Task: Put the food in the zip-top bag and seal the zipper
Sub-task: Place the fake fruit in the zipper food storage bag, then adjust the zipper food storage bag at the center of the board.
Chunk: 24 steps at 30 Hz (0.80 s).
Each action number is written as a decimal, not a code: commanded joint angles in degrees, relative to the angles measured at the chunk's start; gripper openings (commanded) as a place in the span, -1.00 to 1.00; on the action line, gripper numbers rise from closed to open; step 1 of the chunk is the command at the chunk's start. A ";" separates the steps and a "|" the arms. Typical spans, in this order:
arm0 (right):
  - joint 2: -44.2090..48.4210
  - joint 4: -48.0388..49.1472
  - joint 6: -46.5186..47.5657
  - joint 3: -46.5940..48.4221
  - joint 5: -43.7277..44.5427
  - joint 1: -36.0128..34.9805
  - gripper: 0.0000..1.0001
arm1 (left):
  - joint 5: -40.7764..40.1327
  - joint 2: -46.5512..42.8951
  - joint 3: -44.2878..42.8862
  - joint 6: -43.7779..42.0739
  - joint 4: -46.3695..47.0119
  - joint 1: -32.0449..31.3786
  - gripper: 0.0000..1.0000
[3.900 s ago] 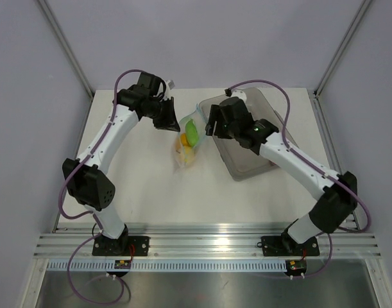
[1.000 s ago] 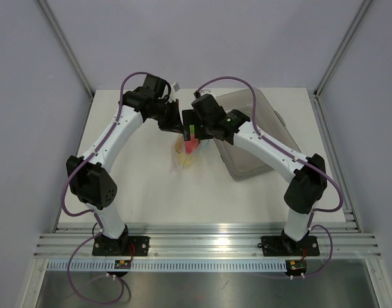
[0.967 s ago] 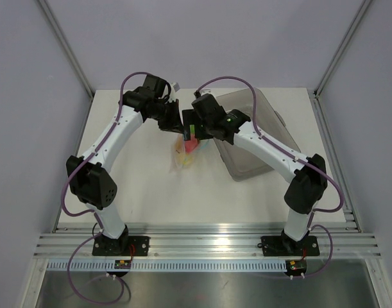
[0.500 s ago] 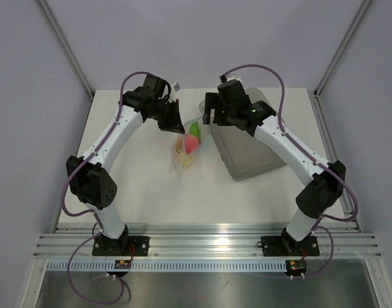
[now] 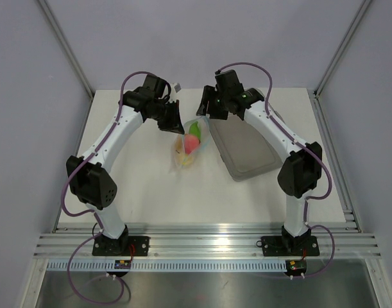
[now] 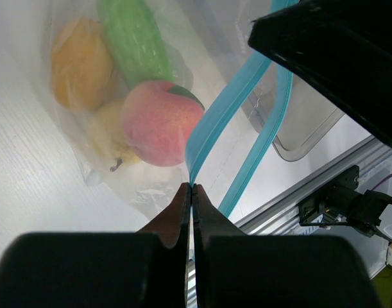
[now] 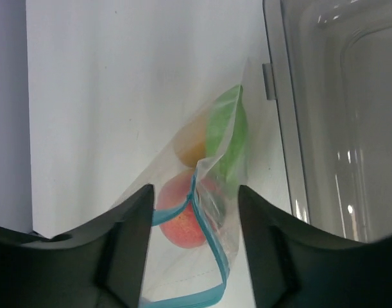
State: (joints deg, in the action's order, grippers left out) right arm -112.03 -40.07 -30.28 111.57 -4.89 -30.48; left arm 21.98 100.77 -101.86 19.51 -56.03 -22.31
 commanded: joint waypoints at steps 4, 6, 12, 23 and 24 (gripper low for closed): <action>-0.91 2.11 -2.85 0.94 -4.52 -0.37 -0.49 | 0.87 -1.46 -3.87 -3.85 -0.57 -0.19 -1.00; -0.30 2.81 -3.73 0.58 -4.61 -0.20 -0.77 | 0.87 -1.45 -4.39 -4.82 -0.75 -0.19 -1.00; 0.23 3.60 -9.87 1.19 -7.41 1.12 -1.00 | -2.46 -3.82 -1.16 -9.83 0.66 -0.11 -0.08; -2.76 5.62 -19.20 4.36 -14.71 3.85 -1.00 | -10.62 -24.82 24.85 -14.41 12.87 -3.00 0.75; -2.93 6.06 -19.55 4.53 -15.15 3.85 -1.00 | -11.86 -26.05 26.09 -14.50 13.22 -4.31 0.74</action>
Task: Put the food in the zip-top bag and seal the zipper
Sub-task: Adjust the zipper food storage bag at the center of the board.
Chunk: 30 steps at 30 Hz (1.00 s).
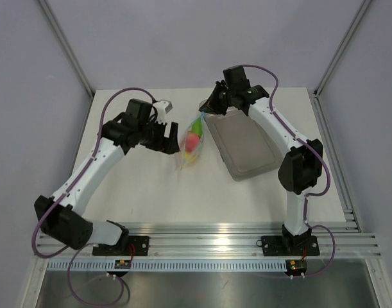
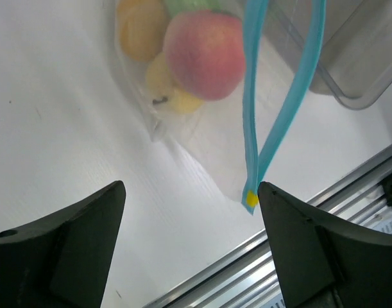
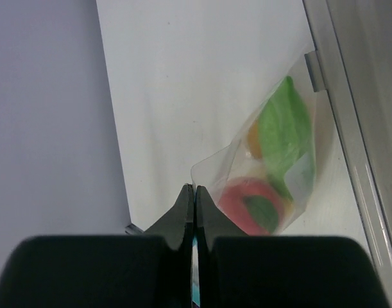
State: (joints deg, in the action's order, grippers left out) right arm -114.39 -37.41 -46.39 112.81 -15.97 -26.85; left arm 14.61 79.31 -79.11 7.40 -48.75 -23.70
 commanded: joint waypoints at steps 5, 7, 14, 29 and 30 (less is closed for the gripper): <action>-1.45 3.74 -4.32 4.26 -4.77 0.31 -1.00 | -16.35 -8.28 11.85 -3.09 9.89 -14.08 0.72; -1.36 3.83 -4.50 4.34 -5.04 0.31 -1.00 | -16.20 -9.69 15.20 -1.96 12.61 -14.70 0.70; -0.57 3.92 -3.97 3.20 -5.39 0.83 -1.00 | -19.00 -19.97 30.15 -2.03 30.72 -17.60 0.75; -0.92 5.86 -4.85 1.71 -7.15 1.01 -1.00 | -38.34 -21.14 48.61 -8.54 61.57 -29.82 0.50; -0.84 6.03 -4.94 1.62 -7.24 1.10 -1.00 | -38.86 -20.08 48.53 -8.37 62.37 -29.91 0.48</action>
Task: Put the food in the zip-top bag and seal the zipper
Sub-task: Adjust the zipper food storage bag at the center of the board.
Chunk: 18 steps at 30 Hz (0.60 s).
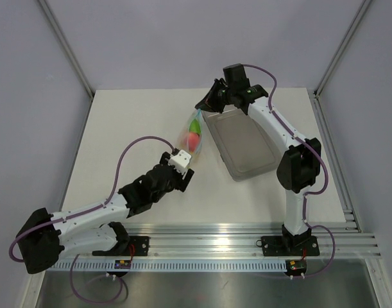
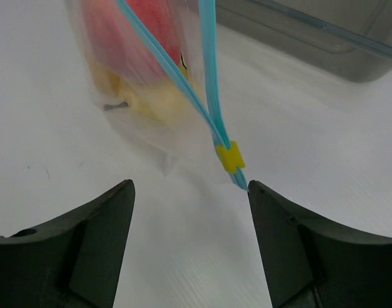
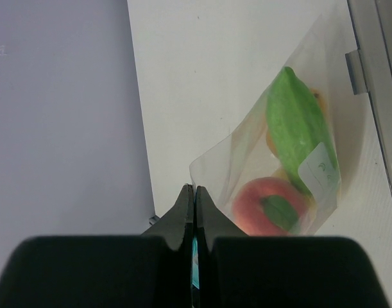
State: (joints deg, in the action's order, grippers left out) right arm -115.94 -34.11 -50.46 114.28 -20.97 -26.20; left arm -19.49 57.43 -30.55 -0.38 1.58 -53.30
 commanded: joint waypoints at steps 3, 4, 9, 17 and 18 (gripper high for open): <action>0.54 2.82 -1.05 0.07 -2.41 0.44 -1.00 | -6.18 4.97 -0.66 -0.58 14.75 -0.49 0.40; 0.71 2.73 -1.05 0.07 -2.32 0.44 -1.00 | -6.61 5.41 -0.57 -0.50 15.55 -0.49 0.38; 0.80 2.82 -1.05 -0.37 -2.32 0.53 -1.00 | -7.76 6.38 0.05 -0.23 18.02 -0.49 0.07; 2.56 3.17 -0.35 -3.26 -2.67 1.41 -1.00 | -9.52 2.61 -2.59 -2.16 12.22 0.04 -1.00; 3.61 3.17 1.14 -3.97 -2.84 1.32 -1.00 | -9.34 0.95 -2.24 -2.95 11.95 0.65 -1.00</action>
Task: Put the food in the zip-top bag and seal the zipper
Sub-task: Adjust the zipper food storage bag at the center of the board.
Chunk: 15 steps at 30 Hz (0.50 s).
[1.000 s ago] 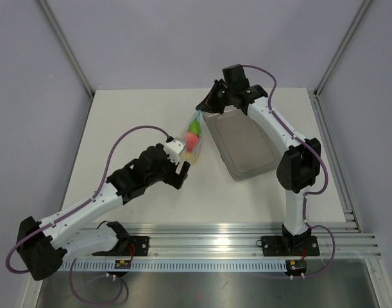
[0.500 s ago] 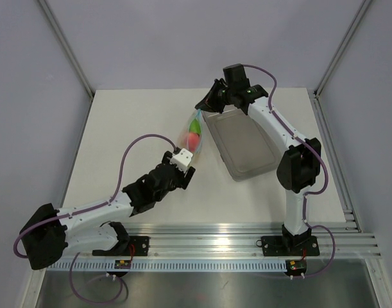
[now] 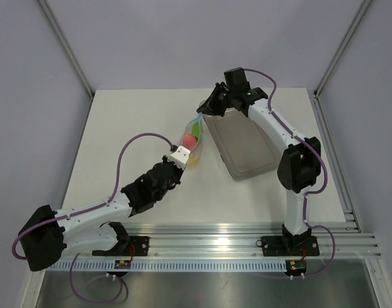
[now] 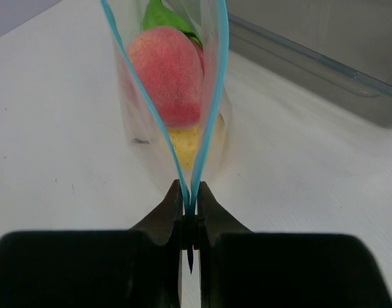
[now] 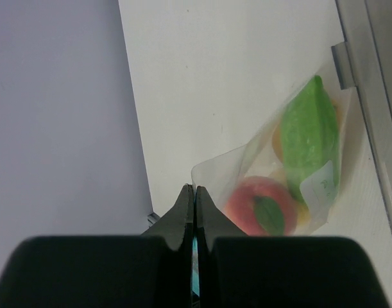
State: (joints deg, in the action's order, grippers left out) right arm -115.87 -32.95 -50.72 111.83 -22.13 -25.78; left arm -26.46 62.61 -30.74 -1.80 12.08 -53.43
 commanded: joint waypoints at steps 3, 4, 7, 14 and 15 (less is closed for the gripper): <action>6.87 1.66 6.31 -5.64 -2.56 1.00 -0.99 | 3.32 -13.54 -0.29 -3.55 1.29 4.45 -1.00; 7.93 1.49 7.99 -7.05 -2.83 1.00 -0.93 | 8.82 -17.74 -0.02 -4.08 1.02 5.95 -1.00; 13.82 2.80 14.93 -14.43 -5.46 0.91 -0.48 | 19.63 -22.43 -0.63 -4.35 -1.00 12.98 -1.00; 26.39 -1.49 29.52 -21.74 -3.54 0.91 0.43 | 41.47 -21.40 -7.30 -5.49 -6.88 21.78 -1.00; 28.58 -2.03 33.28 -21.74 -3.19 0.99 0.46 | 43.31 -19.56 -9.23 -5.84 -8.54 22.48 -1.00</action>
State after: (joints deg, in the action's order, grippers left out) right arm -94.43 -34.28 -28.84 89.84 -26.30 -24.97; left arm 3.51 40.34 -34.98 -5.91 5.80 -32.27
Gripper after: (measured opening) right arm 0.717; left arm 0.079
